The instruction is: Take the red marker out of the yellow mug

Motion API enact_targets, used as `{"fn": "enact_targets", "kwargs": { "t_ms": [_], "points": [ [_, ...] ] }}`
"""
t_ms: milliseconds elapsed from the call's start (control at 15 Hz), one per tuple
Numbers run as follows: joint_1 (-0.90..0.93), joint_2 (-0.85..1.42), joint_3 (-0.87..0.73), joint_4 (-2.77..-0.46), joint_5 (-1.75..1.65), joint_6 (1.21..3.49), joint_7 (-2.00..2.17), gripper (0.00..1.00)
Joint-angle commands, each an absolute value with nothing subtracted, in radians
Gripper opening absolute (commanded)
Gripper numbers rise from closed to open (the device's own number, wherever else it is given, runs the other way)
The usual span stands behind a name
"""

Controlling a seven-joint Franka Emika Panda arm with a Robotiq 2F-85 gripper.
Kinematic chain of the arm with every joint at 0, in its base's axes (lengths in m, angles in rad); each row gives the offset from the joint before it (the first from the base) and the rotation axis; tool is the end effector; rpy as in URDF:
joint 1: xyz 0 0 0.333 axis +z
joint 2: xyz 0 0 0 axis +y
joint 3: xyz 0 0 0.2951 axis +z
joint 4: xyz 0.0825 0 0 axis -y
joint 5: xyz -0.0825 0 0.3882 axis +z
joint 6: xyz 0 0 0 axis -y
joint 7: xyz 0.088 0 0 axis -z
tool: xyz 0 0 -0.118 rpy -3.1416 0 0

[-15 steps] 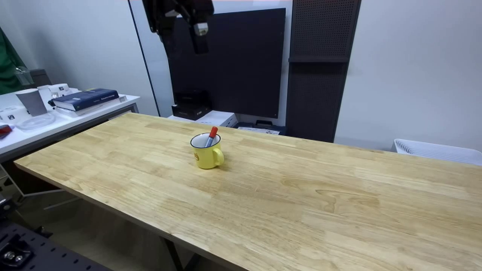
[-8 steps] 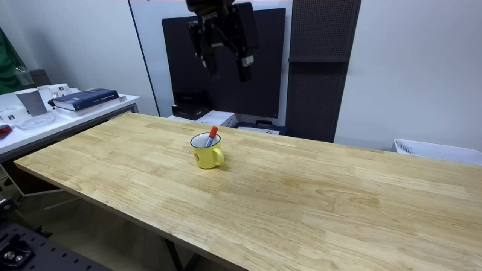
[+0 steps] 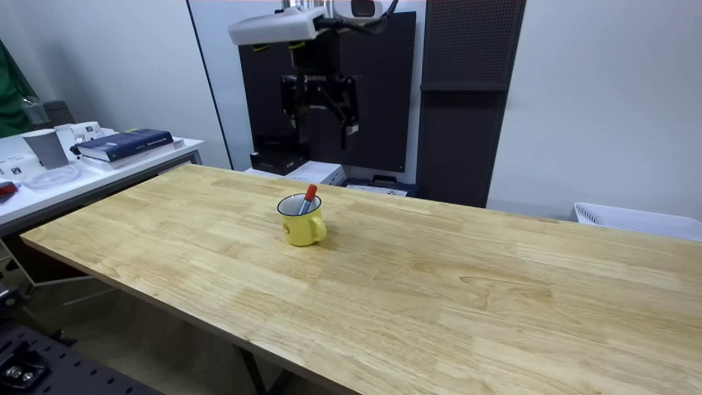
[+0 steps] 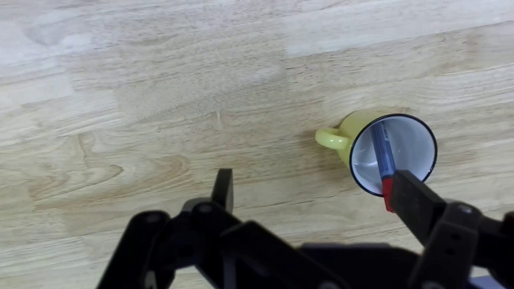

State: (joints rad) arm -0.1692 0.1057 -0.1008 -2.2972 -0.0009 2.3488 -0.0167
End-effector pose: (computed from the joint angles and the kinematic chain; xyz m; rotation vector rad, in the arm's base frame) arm 0.4982 -0.1384 0.2640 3.1120 -0.3948 -0.0857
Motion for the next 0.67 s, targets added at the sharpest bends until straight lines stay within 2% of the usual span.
{"fn": "enact_targets", "kwargs": {
  "t_ms": [0,600],
  "points": [
    [-0.157,0.117,-0.113,-2.282,0.001,2.339,-0.023,1.0],
    [-0.098,0.307,-0.094,-2.131,-0.089,2.368,0.011,1.0]
  ]
}}
